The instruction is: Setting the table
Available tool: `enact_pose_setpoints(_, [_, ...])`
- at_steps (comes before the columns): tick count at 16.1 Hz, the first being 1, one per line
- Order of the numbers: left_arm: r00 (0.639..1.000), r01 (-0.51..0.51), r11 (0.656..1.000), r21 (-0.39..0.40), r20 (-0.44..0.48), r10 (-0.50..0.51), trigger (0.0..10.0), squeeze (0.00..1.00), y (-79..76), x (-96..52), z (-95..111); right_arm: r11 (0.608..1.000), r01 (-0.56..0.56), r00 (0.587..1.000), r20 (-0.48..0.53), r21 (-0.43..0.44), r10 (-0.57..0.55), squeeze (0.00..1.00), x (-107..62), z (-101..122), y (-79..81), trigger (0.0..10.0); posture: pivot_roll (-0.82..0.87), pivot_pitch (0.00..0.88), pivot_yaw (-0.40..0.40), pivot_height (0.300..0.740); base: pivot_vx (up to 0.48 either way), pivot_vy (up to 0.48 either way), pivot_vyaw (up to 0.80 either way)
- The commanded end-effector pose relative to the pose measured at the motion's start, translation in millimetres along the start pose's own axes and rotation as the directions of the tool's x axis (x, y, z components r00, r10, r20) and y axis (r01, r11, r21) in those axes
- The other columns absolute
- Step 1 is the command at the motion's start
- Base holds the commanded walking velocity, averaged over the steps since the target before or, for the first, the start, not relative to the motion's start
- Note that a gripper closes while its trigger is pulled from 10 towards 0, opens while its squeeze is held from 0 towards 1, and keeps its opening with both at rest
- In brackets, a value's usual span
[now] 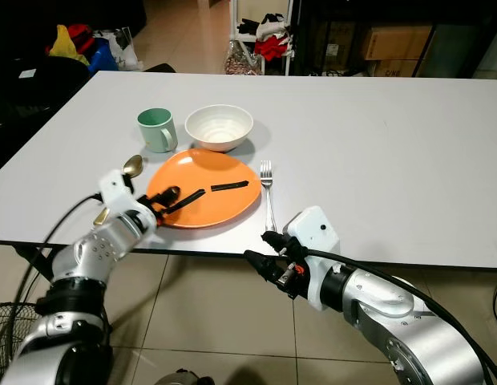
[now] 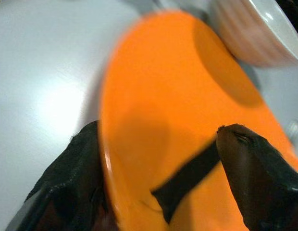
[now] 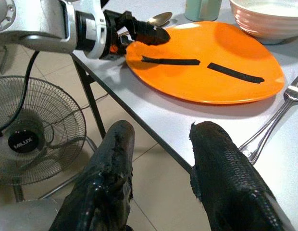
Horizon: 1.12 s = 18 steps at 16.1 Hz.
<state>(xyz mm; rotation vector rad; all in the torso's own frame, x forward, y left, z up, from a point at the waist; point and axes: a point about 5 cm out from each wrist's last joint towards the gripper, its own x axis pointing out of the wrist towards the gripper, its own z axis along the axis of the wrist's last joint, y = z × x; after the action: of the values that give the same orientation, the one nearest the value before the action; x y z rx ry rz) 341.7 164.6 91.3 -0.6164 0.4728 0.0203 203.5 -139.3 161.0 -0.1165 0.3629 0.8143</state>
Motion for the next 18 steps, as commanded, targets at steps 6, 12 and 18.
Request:
enact_pose_setpoints(6, [0.993, -0.053, 0.998, 0.03, 0.11, 0.049, 10.0, 1.0, 16.1, -1.0, 36.0, 1.0, 0.012, 1.0, 0.015, -0.023, -0.011, 0.0, 0.3, 4.3, -0.9, 10.0, 0.04, 0.0, 0.075, 0.74, 0.0, 0.0, 0.0])
enact_pose_setpoints(12, [0.905, 0.102, 0.819, 0.564, 0.289, -0.312, 10.0, 1.0, -30.4, -55.2, 57.4, 0.94, 0.34, 0.931, 0.136, 0.01, -0.338, 0.0, 4.7, 6.1, -10.9, 10.0, 0.05, 0.0, 0.105, 0.74, 0.0, 0.0, 0.0])
enact_pose_setpoints(18, [0.877, 0.157, 0.74, 0.655, 0.253, -0.41, 10.0, 1.0, -41.5, -97.0, 22.8, 0.846, 0.533, 0.812, 0.261, 0.034, -0.522, 1.0, 12.4, 10.9, -14.6, 10.0, 0.06, 0.0, 0.103, 0.74, 0.0, 0.0, 0.4])
